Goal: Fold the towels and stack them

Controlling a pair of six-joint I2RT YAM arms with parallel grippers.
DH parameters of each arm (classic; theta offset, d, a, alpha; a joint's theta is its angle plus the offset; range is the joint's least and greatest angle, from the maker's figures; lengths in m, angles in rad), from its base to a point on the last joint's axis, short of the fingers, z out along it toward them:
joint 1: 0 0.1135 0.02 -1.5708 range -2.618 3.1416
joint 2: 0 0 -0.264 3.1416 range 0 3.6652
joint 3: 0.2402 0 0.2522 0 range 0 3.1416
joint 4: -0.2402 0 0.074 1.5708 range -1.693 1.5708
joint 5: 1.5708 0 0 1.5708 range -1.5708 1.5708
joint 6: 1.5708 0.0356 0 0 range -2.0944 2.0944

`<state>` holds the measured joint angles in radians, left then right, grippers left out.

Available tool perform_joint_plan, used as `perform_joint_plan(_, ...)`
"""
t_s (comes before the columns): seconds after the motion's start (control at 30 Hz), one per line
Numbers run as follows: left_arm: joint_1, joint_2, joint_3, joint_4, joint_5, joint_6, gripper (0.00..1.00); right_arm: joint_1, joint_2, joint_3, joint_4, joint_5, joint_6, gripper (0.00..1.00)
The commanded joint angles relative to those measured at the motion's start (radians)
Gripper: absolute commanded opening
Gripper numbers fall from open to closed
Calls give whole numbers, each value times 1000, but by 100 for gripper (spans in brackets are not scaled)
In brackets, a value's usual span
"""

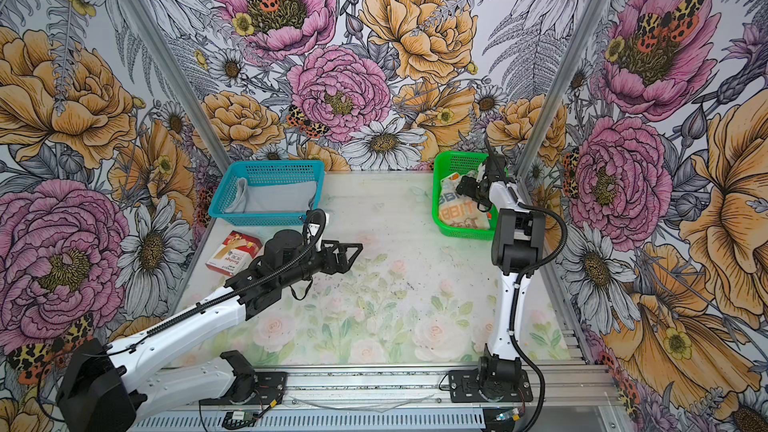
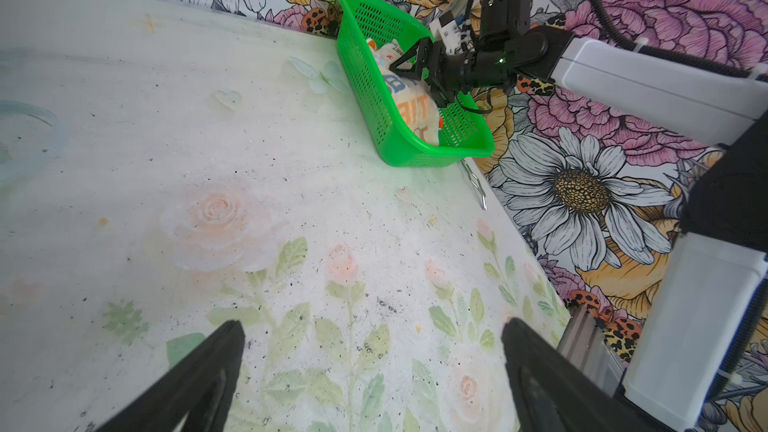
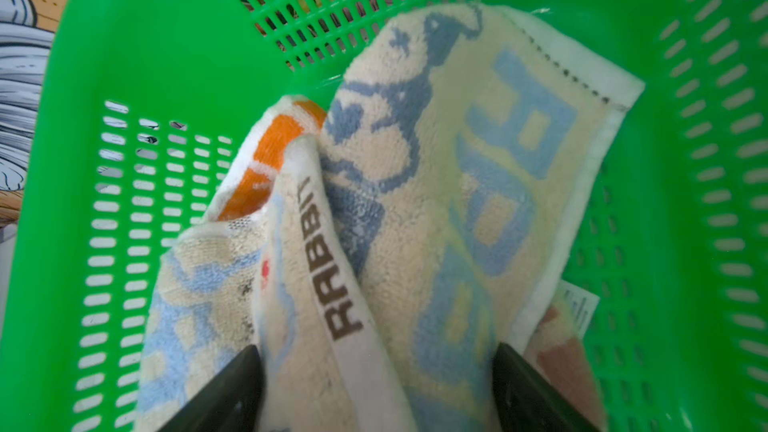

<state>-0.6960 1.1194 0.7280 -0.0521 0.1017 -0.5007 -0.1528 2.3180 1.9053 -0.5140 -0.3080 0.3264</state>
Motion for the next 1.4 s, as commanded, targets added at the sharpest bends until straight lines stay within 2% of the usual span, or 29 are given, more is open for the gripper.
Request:
perform_joint_plan(0.0,4,38,21,41,29,-20,98,0,-93,-37,5,-8,-40,85)
perform_joint_plan(0.13,-11,51,22,56,29,-25,98,4,-161,-78,5,19,-64,88)
perform_joint_plan(0.17,-13,48,19,55,29,-24,98,2,-177,-87,6,26,-64,99)
perform_joint_plan(0.23,-13,42,9,60,26,-24,98,1,-190,-100,3,33,-71,99)
perform_joint_plan(0.3,-14,35,3,61,22,-27,98,-10,-182,-109,5,6,-83,99)
perform_joint_plan(0.43,-13,15,-1,52,17,-27,98,-37,-153,-140,48,-148,-74,99)
perform_joint_plan(0.5,-12,3,-6,48,10,-28,98,-32,-166,-158,66,-155,-101,99)
perform_joint_plan(0.7,-12,-7,-19,50,-1,-34,98,-28,-191,-162,65,-48,-113,86)
perform_joint_plan(0.93,-12,11,-17,60,1,-39,98,-21,-190,-166,63,-84,-90,71)
perform_joint_plan(0.97,-12,12,-16,62,3,-40,98,-21,-191,-167,63,-92,-88,66)
perform_joint_plan(1.03,-11,13,-16,63,3,-41,98,-21,-197,-170,63,-98,-83,49)
perform_joint_plan(1.07,-12,12,-16,63,3,-40,98,-21,-202,-172,63,-97,-82,32)
perform_joint_plan(1.1,-12,11,-17,63,3,-40,98,-19,-207,-172,62,-97,-80,24)
perform_joint_plan(1.37,-10,-5,-37,73,4,-44,98,-10,-280,-175,57,-52,-84,20)
